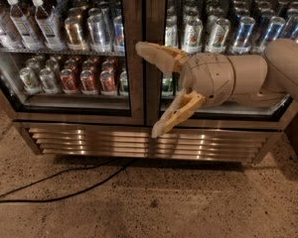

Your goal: Open left fridge door

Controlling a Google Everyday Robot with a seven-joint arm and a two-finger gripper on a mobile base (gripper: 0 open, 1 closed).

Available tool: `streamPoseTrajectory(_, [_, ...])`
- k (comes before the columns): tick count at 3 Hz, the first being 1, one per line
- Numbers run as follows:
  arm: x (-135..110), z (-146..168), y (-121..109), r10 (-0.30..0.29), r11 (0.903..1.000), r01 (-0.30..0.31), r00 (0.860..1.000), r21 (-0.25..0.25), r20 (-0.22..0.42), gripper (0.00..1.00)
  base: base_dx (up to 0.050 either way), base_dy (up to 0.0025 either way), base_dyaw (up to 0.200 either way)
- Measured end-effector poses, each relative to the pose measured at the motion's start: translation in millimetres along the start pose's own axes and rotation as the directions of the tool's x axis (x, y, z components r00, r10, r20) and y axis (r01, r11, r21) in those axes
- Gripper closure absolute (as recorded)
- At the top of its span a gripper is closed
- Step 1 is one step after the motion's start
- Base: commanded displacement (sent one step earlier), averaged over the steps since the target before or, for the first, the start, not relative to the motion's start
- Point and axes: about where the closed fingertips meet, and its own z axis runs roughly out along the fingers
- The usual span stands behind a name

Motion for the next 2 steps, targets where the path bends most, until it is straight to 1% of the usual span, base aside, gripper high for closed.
streamPoseTrajectory(1, [0.7, -0.1, -2.4, 0.001, 0.9990, 0.001, 0.999, 0.045, -0.037, 0.00, 0.000, 0.00000, 0.000])
streamPoseTrajectory(2, [1.7, 3.1, -4.3, 0.008, 0.9839, 0.018, 0.990, 0.178, -0.142, 0.00, 0.000, 0.00000, 0.000])
